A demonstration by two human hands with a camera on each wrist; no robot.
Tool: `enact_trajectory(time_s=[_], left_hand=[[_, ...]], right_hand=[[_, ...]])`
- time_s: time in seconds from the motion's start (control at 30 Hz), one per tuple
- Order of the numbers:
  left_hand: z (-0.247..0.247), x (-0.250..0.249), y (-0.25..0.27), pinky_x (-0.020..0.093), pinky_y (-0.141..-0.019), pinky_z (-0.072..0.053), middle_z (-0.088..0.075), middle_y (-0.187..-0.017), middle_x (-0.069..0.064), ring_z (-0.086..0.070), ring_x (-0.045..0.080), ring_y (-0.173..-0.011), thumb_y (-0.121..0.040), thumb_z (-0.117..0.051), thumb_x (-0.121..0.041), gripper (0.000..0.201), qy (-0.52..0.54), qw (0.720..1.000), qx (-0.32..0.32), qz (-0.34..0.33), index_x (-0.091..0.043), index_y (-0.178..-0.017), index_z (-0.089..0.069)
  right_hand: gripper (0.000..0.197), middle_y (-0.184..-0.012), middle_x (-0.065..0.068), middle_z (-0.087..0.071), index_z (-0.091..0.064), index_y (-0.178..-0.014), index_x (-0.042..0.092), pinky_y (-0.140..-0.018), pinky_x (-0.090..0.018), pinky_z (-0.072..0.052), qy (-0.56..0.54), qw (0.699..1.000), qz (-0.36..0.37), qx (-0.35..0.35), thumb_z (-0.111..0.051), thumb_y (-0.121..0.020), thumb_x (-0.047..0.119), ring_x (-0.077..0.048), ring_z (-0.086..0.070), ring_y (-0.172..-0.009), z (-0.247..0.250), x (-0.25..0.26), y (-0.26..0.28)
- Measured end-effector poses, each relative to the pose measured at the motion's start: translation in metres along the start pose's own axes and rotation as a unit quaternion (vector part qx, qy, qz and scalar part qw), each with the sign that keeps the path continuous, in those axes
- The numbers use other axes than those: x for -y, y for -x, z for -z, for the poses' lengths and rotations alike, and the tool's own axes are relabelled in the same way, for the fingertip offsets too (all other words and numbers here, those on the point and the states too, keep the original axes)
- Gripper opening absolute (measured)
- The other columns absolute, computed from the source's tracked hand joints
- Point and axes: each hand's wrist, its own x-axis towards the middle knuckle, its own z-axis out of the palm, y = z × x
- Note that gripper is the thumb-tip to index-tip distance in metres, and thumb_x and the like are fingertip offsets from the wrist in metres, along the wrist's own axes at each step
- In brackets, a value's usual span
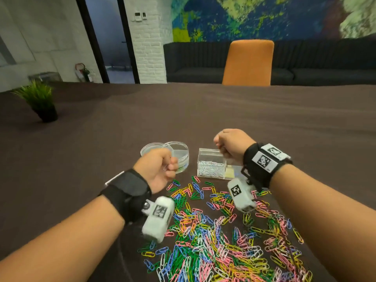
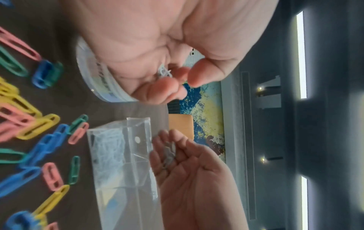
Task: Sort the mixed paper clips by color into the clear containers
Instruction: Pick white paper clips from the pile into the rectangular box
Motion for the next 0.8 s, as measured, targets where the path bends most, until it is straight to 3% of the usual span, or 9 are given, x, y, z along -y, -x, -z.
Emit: enact_trajectory(time_s=[0.1,0.17,0.27,0.4,0.5,0.57,0.63,0.73,0.8], left_hand=[[-0.026,-0.009,-0.024,0.02,-0.045,-0.026,-0.041,-0.068,0.002,-0.034,0.012,-0.053,-0.074,-0.033,0.001,0.019,0.018,1.0,0.007,0.001,-0.018,-0.071,-0.032],[-0.043,-0.014,-0.037,0.022,-0.049,-0.027,-0.042,-0.068,0.002,-0.036,0.013,-0.054,-0.077,-0.037,-0.002,0.016,-0.014,1.0,0.005,-0.018,-0.018,-0.077,-0.038],[-0.068,-0.017,-0.055,0.025,-0.051,-0.022,-0.039,-0.069,0.002,-0.033,0.013,-0.054,-0.084,-0.041,-0.003,0.014,-0.109,0.99,-0.023,-0.085,-0.015,-0.079,-0.044],[-0.085,-0.01,-0.071,0.026,-0.056,-0.032,-0.056,-0.079,0.006,-0.048,0.015,-0.062,-0.086,-0.049,-0.01,0.006,-0.252,0.963,0.021,-0.092,-0.011,-0.087,-0.055],[-0.087,-0.008,-0.071,0.029,-0.076,-0.047,-0.065,-0.095,0.001,-0.059,0.013,-0.08,-0.076,-0.061,-0.028,0.021,-0.421,0.896,0.102,-0.094,-0.016,-0.093,-0.066],[-0.089,-0.011,-0.066,0.025,-0.072,-0.046,-0.062,-0.09,-0.004,-0.054,0.011,-0.072,-0.084,-0.06,-0.022,0.012,-0.509,0.844,0.104,-0.131,-0.023,-0.093,-0.068],[-0.086,-0.012,-0.058,0.024,-0.063,-0.045,-0.062,-0.084,-0.006,-0.052,0.013,-0.064,-0.086,-0.053,-0.009,0.023,-0.554,0.804,0.078,-0.202,-0.026,-0.09,-0.068],[-0.069,-0.006,-0.036,0.026,-0.076,-0.051,-0.067,-0.087,-0.009,-0.063,0.012,-0.08,-0.081,-0.058,-0.007,0.022,-0.606,0.741,0.068,-0.282,-0.025,-0.089,-0.069],[-0.053,0.001,-0.021,0.023,-0.077,-0.05,-0.066,-0.083,-0.013,-0.062,0.007,-0.079,-0.081,-0.062,-0.011,0.018,-0.672,0.682,0.11,-0.266,-0.026,-0.087,-0.069]], right_hand=[[0.016,-0.078,-0.01,-0.059,-0.06,-0.078,0.011,-0.078,-0.038,-0.054,0.054,0.998,-0.003,0.028,-0.052,-0.092,0.008,-0.023,-0.056,-0.07,-0.008,0.002,-0.011],[0.016,-0.103,-0.014,-0.069,-0.071,-0.096,0.008,-0.094,-0.04,-0.05,0.161,0.986,0.043,0.001,-0.058,-0.09,0.014,-0.031,-0.063,-0.096,-0.003,0.0,-0.01],[0.024,-0.104,0.0,-0.068,-0.073,-0.101,0.012,-0.082,-0.024,-0.041,0.234,0.965,0.108,-0.055,-0.052,-0.091,0.008,-0.017,-0.059,-0.097,0.014,-0.002,0.005],[0.014,-0.087,0.007,-0.067,-0.067,-0.087,0.022,-0.077,-0.029,-0.047,0.339,0.929,0.142,-0.044,-0.055,-0.092,0.018,-0.015,-0.06,-0.083,0.033,-0.015,0.035],[0.009,-0.085,0.006,-0.067,-0.065,-0.087,0.022,-0.076,-0.03,-0.051,0.472,0.868,0.118,0.094,-0.058,-0.09,0.026,-0.016,-0.061,-0.08,0.034,-0.03,0.061],[0.006,-0.088,0.007,-0.066,-0.064,-0.09,0.025,-0.074,-0.026,-0.048,0.534,0.822,0.116,0.161,-0.058,-0.089,0.025,-0.015,-0.06,-0.082,0.027,-0.041,0.075],[0.009,-0.089,0.01,-0.065,-0.064,-0.093,0.029,-0.076,-0.026,-0.049,0.548,0.805,0.117,0.193,-0.059,-0.087,0.023,-0.014,-0.06,-0.083,0.017,-0.052,0.082],[0.013,-0.095,0.01,-0.063,-0.065,-0.098,0.033,-0.081,-0.029,-0.05,0.551,0.791,0.149,0.219,-0.061,-0.087,0.027,-0.015,-0.059,-0.087,0.001,-0.06,0.085],[0.013,-0.1,0.008,-0.061,-0.064,-0.101,0.032,-0.081,-0.03,-0.049,0.571,0.768,0.166,0.235,-0.061,-0.089,0.03,-0.017,-0.058,-0.091,-0.007,-0.064,0.084]])
